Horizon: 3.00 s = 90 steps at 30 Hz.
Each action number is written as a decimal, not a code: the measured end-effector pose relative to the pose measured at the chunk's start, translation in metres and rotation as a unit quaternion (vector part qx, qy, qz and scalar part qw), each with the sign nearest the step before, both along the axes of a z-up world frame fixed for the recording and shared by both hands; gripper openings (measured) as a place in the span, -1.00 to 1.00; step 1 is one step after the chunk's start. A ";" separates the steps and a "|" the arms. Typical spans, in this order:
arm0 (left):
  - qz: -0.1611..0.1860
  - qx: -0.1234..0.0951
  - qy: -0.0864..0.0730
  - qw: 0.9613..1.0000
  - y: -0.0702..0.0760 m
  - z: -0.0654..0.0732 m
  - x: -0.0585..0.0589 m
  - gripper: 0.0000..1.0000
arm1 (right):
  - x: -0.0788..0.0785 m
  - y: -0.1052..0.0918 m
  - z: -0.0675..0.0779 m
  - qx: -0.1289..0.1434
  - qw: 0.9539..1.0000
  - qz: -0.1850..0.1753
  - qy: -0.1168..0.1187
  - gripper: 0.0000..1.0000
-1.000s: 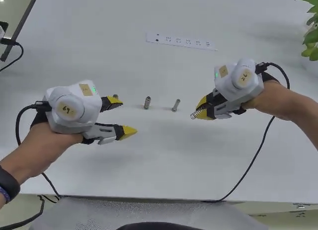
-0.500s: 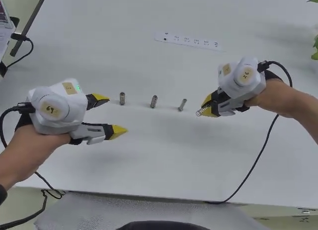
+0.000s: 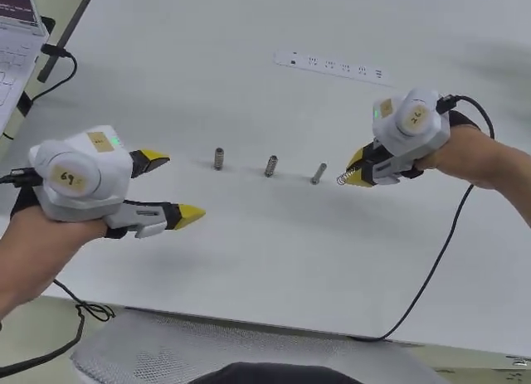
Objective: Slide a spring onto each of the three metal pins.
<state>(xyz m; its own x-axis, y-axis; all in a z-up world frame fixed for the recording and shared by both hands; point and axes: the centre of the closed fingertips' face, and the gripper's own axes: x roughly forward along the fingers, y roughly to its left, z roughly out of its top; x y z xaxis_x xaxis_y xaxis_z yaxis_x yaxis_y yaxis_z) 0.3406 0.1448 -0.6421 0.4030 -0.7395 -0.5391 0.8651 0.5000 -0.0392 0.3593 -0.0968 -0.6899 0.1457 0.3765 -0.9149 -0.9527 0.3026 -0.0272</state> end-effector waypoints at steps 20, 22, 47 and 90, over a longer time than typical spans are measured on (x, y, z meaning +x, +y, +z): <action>0.032 -0.001 0.008 0.999 0.021 0.000 -0.004 0.17 | 0.024 -0.004 -0.011 -0.023 1.000 0.001 -0.005 -0.82; 0.034 0.003 0.007 0.999 0.023 0.000 -0.003 0.17 | 0.026 -0.003 -0.011 -0.023 1.000 0.001 -0.005 -0.82; 0.048 0.003 0.008 0.999 0.035 0.003 0.000 0.15 | 0.039 0.012 -0.023 -0.036 0.999 0.026 0.003 -0.82; 0.061 0.008 0.019 0.998 0.044 -0.003 -0.002 0.15 | 0.039 0.015 -0.059 -0.065 0.996 0.044 0.029 -0.81</action>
